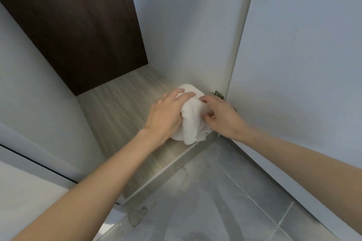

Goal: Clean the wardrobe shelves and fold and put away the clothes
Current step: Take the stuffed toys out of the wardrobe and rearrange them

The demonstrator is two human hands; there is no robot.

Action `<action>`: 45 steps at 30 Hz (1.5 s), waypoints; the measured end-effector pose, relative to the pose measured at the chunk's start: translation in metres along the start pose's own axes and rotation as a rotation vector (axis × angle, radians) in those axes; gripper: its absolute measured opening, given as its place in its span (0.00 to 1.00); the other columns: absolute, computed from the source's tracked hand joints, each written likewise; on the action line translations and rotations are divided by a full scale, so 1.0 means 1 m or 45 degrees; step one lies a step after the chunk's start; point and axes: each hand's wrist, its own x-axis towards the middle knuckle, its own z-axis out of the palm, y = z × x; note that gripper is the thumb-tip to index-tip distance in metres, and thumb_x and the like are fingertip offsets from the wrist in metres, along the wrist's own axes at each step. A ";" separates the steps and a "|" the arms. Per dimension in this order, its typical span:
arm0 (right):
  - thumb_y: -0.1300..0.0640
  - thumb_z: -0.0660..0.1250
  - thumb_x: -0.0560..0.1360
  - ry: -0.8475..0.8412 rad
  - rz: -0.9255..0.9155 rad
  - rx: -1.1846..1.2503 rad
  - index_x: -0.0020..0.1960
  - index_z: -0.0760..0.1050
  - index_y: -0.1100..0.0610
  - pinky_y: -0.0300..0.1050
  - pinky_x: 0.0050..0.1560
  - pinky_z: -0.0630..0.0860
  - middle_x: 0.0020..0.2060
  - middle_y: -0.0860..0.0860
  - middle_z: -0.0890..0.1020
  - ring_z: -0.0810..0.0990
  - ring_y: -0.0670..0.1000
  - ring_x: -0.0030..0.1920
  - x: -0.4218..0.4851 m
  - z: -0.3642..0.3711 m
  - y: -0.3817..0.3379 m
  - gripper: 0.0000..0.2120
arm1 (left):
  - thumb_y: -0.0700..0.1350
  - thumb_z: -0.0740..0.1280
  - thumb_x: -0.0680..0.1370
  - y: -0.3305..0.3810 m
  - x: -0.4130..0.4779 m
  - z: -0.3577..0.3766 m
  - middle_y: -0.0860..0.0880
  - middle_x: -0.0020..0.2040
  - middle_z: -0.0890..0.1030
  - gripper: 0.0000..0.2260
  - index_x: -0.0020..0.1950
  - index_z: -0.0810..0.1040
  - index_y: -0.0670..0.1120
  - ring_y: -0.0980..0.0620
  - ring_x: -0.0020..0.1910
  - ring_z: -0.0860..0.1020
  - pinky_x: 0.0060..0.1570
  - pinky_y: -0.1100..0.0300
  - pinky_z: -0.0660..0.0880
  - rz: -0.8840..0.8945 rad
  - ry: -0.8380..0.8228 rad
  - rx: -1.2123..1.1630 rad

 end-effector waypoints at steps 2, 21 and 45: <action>0.66 0.62 0.75 -0.029 -0.002 0.166 0.72 0.67 0.55 0.43 0.60 0.72 0.64 0.55 0.73 0.76 0.55 0.59 0.020 0.000 -0.013 0.26 | 0.43 0.61 0.81 -0.015 0.009 -0.003 0.48 0.75 0.64 0.21 0.73 0.67 0.56 0.45 0.74 0.61 0.70 0.50 0.61 -0.106 0.207 0.073; 0.62 0.62 0.77 -0.459 0.137 0.003 0.70 0.69 0.46 0.45 0.70 0.66 0.72 0.47 0.67 0.66 0.49 0.70 0.055 0.048 0.015 0.24 | 0.76 0.56 0.69 -0.106 0.019 0.073 0.41 0.75 0.30 0.40 0.74 0.40 0.68 0.29 0.73 0.34 0.65 0.25 0.40 -1.298 -0.376 -0.164; 0.58 0.58 0.79 -0.279 -0.040 -0.302 0.71 0.69 0.48 0.43 0.60 0.71 0.63 0.50 0.77 0.75 0.53 0.62 0.133 0.098 0.044 0.21 | 0.87 0.47 0.52 -0.324 0.109 0.076 0.48 0.77 0.59 0.54 0.71 0.66 0.60 0.40 0.75 0.55 0.71 0.36 0.47 -1.409 -0.190 -0.071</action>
